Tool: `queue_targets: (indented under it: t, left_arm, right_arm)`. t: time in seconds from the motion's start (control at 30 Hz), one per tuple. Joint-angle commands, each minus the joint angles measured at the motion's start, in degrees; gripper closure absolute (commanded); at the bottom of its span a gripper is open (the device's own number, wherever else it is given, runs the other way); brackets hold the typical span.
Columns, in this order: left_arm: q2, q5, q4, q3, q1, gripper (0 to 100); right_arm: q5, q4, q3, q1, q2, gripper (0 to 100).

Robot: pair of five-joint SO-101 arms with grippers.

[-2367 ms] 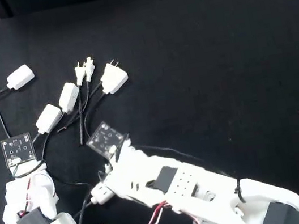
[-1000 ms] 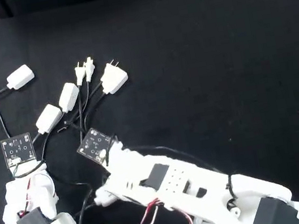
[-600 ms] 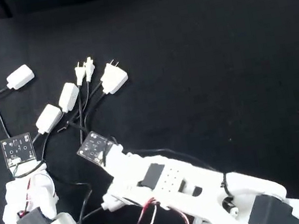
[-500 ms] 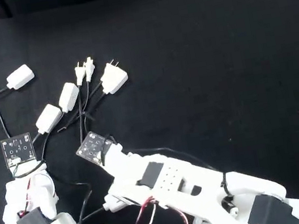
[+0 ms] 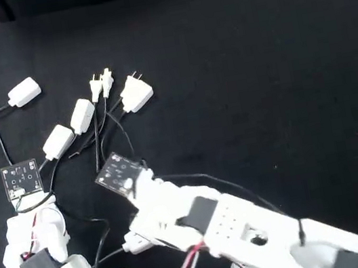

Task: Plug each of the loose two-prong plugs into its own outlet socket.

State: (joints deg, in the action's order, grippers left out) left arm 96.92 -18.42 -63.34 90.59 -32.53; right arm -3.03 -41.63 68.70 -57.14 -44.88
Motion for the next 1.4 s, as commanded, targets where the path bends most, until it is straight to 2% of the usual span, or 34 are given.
queue_targets:
  t: [0.0, 0.1, 0.27, 0.33, 0.43, 0.5, 0.6, 0.8, 0.9, 1.0, 1.07, 1.13, 1.2, 1.3, 1.37]
  left_arm:
    - [0.5, -0.6, 0.9, -0.5, 0.9, 97]
    - [0.5, -0.6, 0.9, -0.5, 0.9, 97]
    - [0.5, -0.6, 0.9, -0.5, 0.9, 97]
    - [0.5, -0.6, 0.9, -0.5, 0.9, 97]
    - [0.5, -0.6, 0.9, -0.5, 0.9, 97]
    - [0.5, -0.6, 0.9, -0.5, 0.9, 97]
    - [0.5, -0.6, 0.9, -0.5, 0.9, 97]
    - [0.5, -0.6, 0.8, -0.5, 0.9, 97]
    - [0.5, -3.4, 0.7, -1.0, 1.5, 97]
    - [0.5, -6.5, 0.3, -1.1, 6.8, 97]
    - [0.5, -8.1, -1.7, -3.6, 11.3, 97]
    - [0.5, -10.5, -5.1, -8.5, 16.2, 96]
    - [0.1, -12.6, -9.6, -15.0, 21.8, 90]
    - [0.1, -16.1, -15.9, -22.7, 31.2, 81]
    - [0.0, -19.1, -19.7, -24.7, 37.0, 79]
  right_arm:
    - [-1.8, -0.4, 1.5, -0.6, -7.1, 76.9]
    - [-3.9, -0.4, 3.0, -0.6, -8.8, 77.8]
    - [-4.0, -0.3, 3.3, -0.5, -8.7, 95.3]
    - [-4.0, -0.4, 3.3, -0.2, -8.7, 98.5]
    - [-4.0, -0.4, 2.9, 1.3, -8.7, 94.7]
    - [-4.2, -0.3, 2.2, 5.0, -8.7, 91.4]
    - [-8.5, -1.0, 0.6, 10.9, -8.7, 90.4]
    - [-9.2, -1.5, -2.2, 12.3, -1.6, 90.4]
    - [-4.8, -10.8, -8.5, 17.2, 0.8, 90.6]
    - [3.3, -27.3, -20.1, 30.4, 0.8, 90.6]
    - [6.8, -33.1, -25.0, 38.8, 0.7, 90.7]
    - [9.1, -34.6, -26.6, 45.3, 1.0, 92.2]
    - [10.5, -34.7, -26.5, 49.9, 1.2, 96.5]
    - [10.9, -35.3, -26.2, 55.3, 1.2, 97.7]
    - [11.0, -35.3, -25.8, 57.9, 1.2, 97.7]
